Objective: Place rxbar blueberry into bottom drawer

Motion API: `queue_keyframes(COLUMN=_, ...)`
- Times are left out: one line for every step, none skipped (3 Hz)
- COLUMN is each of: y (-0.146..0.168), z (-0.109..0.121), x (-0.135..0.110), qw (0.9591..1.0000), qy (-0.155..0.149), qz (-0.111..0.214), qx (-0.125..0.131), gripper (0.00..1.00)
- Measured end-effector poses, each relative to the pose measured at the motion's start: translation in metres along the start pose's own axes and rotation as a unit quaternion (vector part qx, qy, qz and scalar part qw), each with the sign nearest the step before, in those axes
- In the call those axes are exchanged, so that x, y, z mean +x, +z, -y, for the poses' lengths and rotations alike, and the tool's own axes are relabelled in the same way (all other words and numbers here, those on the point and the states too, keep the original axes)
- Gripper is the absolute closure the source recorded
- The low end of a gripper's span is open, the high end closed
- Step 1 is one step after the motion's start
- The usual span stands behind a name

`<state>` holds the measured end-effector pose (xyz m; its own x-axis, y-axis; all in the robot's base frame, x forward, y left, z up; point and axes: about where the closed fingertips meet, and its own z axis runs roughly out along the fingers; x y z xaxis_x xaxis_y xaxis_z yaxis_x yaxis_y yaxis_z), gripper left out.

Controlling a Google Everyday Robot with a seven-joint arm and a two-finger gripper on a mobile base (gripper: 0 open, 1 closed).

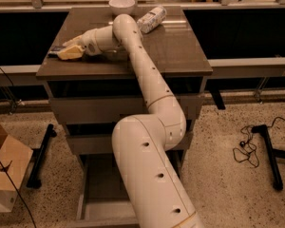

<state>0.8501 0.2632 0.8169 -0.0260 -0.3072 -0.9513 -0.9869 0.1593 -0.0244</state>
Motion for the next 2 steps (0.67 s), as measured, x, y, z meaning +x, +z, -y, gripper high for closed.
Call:
queue_keyframes(y=0.0, z=0.0, x=0.0, qw=1.0, qy=0.0, qz=0.0, qx=0.0, gripper=0.39)
queue_keyframes(y=-0.0001, z=0.0, x=-0.0004, qw=1.0, qy=0.0, qz=0.0, qx=0.0, gripper=0.16)
